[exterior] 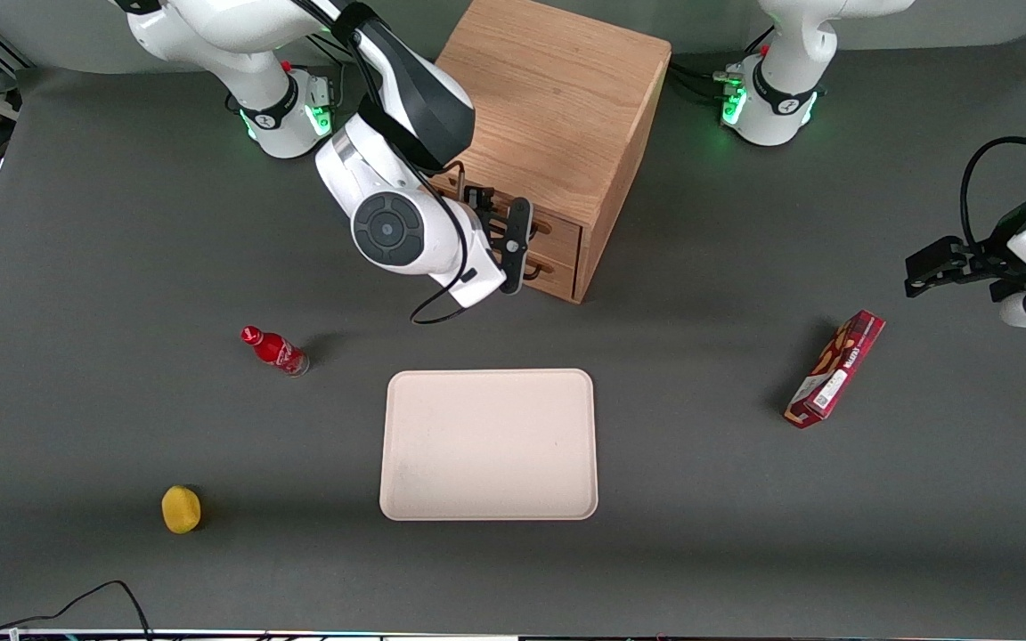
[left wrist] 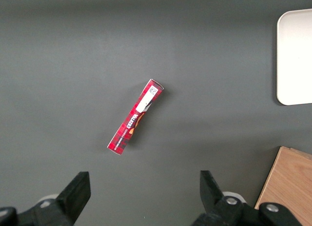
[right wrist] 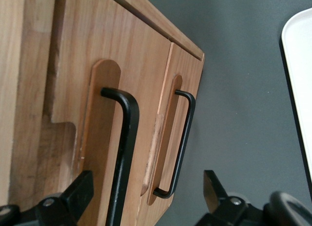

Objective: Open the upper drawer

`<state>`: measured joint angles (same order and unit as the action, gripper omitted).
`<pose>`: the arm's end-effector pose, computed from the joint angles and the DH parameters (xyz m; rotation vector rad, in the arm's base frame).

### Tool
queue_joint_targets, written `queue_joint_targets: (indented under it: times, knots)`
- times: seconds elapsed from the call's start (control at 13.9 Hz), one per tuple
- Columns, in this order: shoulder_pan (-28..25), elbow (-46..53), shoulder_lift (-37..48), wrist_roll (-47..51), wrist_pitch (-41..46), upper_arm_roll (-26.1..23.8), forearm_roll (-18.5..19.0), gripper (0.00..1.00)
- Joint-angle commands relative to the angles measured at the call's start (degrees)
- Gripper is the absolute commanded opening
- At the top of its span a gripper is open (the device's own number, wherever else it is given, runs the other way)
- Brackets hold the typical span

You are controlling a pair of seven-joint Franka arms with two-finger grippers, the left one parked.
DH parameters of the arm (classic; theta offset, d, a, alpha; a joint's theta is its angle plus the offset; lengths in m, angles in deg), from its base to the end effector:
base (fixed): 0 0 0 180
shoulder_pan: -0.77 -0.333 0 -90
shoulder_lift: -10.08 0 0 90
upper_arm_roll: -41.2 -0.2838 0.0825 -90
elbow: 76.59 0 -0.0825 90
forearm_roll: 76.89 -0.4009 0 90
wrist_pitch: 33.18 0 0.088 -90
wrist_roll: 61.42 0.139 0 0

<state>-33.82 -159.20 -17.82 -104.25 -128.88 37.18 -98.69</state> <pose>0.4917 0.4472 0.3361 -2.1317 -1.6706 0.3302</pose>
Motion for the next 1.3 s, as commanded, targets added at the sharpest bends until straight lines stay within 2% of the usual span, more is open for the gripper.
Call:
queue_joint_targets:
  times: [0.0,1.01,1.23]
  knots:
    - [-0.3,-0.71,0.3,0.83,-1.33,0.33,-0.44,1.0]
    - [-0.3,-3.61,-0.05,0.83,-5.64,0.42,1.32,1.0]
    - [0.31,-3.44,-0.14,0.57,-5.64,0.42,2.72,1.0]
